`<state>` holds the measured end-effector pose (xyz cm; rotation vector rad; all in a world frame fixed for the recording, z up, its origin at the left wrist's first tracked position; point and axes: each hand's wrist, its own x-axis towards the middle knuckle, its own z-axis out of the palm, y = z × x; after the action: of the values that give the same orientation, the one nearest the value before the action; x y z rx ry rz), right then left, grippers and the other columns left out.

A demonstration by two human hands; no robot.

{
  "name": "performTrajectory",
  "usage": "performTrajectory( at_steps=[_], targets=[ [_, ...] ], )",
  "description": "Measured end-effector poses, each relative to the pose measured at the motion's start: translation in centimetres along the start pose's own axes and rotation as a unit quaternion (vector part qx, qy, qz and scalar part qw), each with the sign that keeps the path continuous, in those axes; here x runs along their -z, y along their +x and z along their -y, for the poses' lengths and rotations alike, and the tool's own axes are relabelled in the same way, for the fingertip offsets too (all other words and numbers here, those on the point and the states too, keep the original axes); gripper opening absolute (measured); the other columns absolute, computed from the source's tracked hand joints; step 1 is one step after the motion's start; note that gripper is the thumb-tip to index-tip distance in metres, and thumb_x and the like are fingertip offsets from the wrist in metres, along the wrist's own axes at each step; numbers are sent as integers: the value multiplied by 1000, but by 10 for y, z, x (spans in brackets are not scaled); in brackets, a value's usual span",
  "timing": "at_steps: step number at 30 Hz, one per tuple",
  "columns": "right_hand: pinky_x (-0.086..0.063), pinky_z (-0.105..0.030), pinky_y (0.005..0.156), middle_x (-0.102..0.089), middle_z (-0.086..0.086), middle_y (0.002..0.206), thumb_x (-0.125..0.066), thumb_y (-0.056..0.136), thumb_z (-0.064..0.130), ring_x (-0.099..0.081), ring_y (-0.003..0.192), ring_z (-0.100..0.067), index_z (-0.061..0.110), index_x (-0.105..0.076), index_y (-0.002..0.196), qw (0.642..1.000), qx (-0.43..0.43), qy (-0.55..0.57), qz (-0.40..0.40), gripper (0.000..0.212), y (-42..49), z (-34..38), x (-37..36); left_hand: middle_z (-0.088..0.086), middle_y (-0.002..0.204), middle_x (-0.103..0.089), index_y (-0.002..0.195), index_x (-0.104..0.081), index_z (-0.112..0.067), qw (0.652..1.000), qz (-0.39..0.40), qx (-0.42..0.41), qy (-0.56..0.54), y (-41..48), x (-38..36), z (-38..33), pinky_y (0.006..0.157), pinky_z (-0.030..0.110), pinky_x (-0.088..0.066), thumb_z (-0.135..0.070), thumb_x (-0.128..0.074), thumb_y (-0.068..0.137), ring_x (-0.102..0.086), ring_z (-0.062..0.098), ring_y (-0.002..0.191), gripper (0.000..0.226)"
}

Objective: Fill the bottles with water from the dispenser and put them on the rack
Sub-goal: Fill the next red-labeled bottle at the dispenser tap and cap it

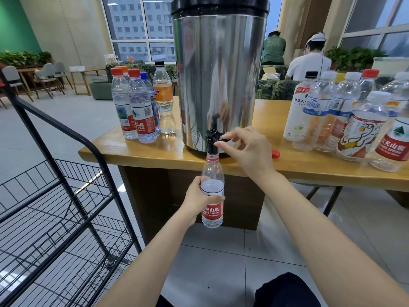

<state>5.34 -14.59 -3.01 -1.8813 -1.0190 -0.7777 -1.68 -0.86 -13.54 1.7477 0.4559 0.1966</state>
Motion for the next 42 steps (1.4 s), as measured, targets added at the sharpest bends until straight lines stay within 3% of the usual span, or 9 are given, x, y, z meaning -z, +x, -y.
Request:
performTrajectory(
  at_steps=[12,24,42],
  targets=[
    [-51,-29,59,-66,3,84,-63,82,52,-55,75,-6,15,-72,93,1000,-3,6,-2,40,0,0,1,-1,123,-59,127,-50,-21,1000,-3,1,-2,-2,0,-1,98,43,-47,-12,-85,71,-55,19,116,67],
    [-50,-29,59,-65,5,84,-63,82,52,-54,76,-5,17,-72,92,1000,-4,14,-2,38,0,0,0,0,126,-59,128,-48,-22,1000,-4,4,-5,-2,0,-2,103,49,-47,-13,-86,70,-55,21,120,70],
    [-52,-30,60,-67,3,85,-63,83,51,-57,77,-7,15,-72,93,1000,-4,17,2,38,-1,0,0,0,127,-58,128,-49,-21,1000,-9,1,-9,0,-2,-2,102,46,-46,-11,-86,70,-53,21,121,70]
  ],
)
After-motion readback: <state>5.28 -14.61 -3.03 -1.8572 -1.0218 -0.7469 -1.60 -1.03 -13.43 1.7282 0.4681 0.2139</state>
